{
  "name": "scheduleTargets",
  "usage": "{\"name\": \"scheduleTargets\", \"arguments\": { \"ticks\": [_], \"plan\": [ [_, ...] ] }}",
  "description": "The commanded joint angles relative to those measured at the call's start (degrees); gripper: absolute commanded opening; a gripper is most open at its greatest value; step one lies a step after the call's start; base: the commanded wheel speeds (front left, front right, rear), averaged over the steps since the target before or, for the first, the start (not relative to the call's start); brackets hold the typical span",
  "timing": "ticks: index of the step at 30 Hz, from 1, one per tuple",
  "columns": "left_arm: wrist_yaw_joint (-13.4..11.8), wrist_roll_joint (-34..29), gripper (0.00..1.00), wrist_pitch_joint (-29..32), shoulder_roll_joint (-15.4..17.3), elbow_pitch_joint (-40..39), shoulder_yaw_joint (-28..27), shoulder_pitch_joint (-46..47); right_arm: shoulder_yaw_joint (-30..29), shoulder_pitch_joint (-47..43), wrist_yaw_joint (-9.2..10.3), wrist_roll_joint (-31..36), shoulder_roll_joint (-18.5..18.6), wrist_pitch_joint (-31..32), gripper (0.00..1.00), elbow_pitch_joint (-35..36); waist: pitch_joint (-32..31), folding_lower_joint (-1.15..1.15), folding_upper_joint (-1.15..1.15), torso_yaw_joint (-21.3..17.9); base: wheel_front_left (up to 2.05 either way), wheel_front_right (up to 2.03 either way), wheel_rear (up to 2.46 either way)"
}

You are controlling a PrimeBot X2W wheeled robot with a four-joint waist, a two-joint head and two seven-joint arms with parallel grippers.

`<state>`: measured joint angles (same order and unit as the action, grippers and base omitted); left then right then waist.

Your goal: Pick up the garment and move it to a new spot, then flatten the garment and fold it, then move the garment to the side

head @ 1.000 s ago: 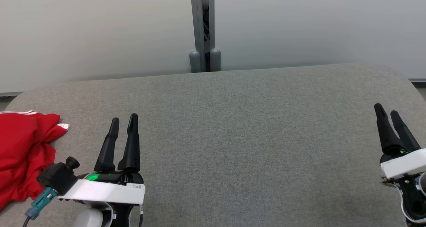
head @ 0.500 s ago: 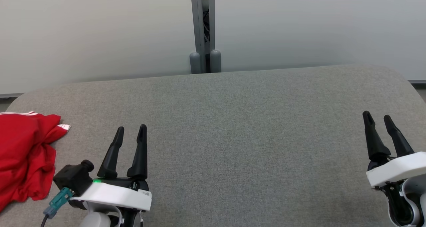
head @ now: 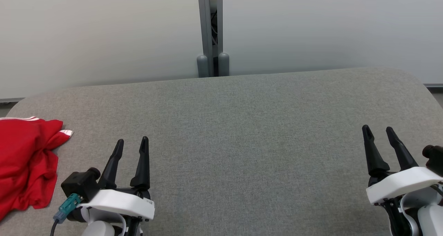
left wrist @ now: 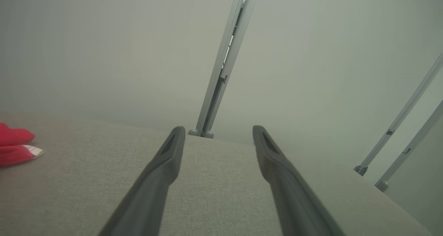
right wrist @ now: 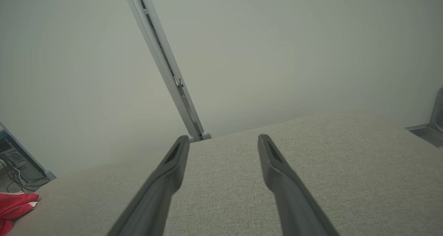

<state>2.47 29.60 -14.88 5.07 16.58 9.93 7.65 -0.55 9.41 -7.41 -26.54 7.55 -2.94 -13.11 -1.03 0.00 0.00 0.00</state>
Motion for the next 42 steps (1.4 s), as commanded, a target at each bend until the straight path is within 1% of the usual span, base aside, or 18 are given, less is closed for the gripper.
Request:
{"name": "scheduleTargets", "arguments": {
  "ticks": [1, 3, 16, 28, 36, 42],
  "plan": [
    [-0.1, -1.7, 1.00, -0.1, 0.8, 0.0, -0.5, 2.2, 0.5, 0.5, -0.11, 1.3, 0.4, -1.0, 1.00, 0.2, 0.0, 0.00, 0.00, 0.0, 0.00, 0.00, 0.00],
    [0.0, -2.4, 1.00, -0.2, 0.8, 0.7, -0.6, 2.4, 0.6, 0.4, -0.11, 2.2, 0.4, -1.6, 1.00, -0.2, 0.0, 0.00, 0.00, 0.1, 0.00, 0.00, 0.00],
    [-1.6, -6.9, 1.00, 0.9, 1.1, 2.8, -1.9, 2.9, 2.2, -0.1, -0.12, 6.9, -0.3, -4.7, 1.00, -2.3, -0.2, 0.00, 0.00, -0.2, 0.00, 0.00, 0.00],
    [-3.9, -11.1, 1.00, 4.3, 1.7, -0.5, -2.9, 0.2, 2.0, -1.3, -0.12, 11.4, -1.1, -7.7, 1.00, -4.0, -0.3, 0.00, 0.00, -0.1, 0.00, 0.00, 0.00],
    [-4.4, -14.0, 1.00, 6.6, 2.6, -2.0, -3.0, -1.1, 2.2, -1.9, -0.13, 14.3, -1.5, -9.8, 1.00, -5.0, -0.2, 0.00, 0.00, -0.1, 0.00, 0.00, 0.00],
    [-5.1, -15.8, 1.00, 8.1, 2.6, -2.6, -2.9, -1.5, 2.5, -2.3, -0.13, 15.8, -1.8, -11.1, 1.00, -5.2, -0.2, 0.00, 0.00, -0.1, 0.00, 0.00, 0.00]
  ]
}}
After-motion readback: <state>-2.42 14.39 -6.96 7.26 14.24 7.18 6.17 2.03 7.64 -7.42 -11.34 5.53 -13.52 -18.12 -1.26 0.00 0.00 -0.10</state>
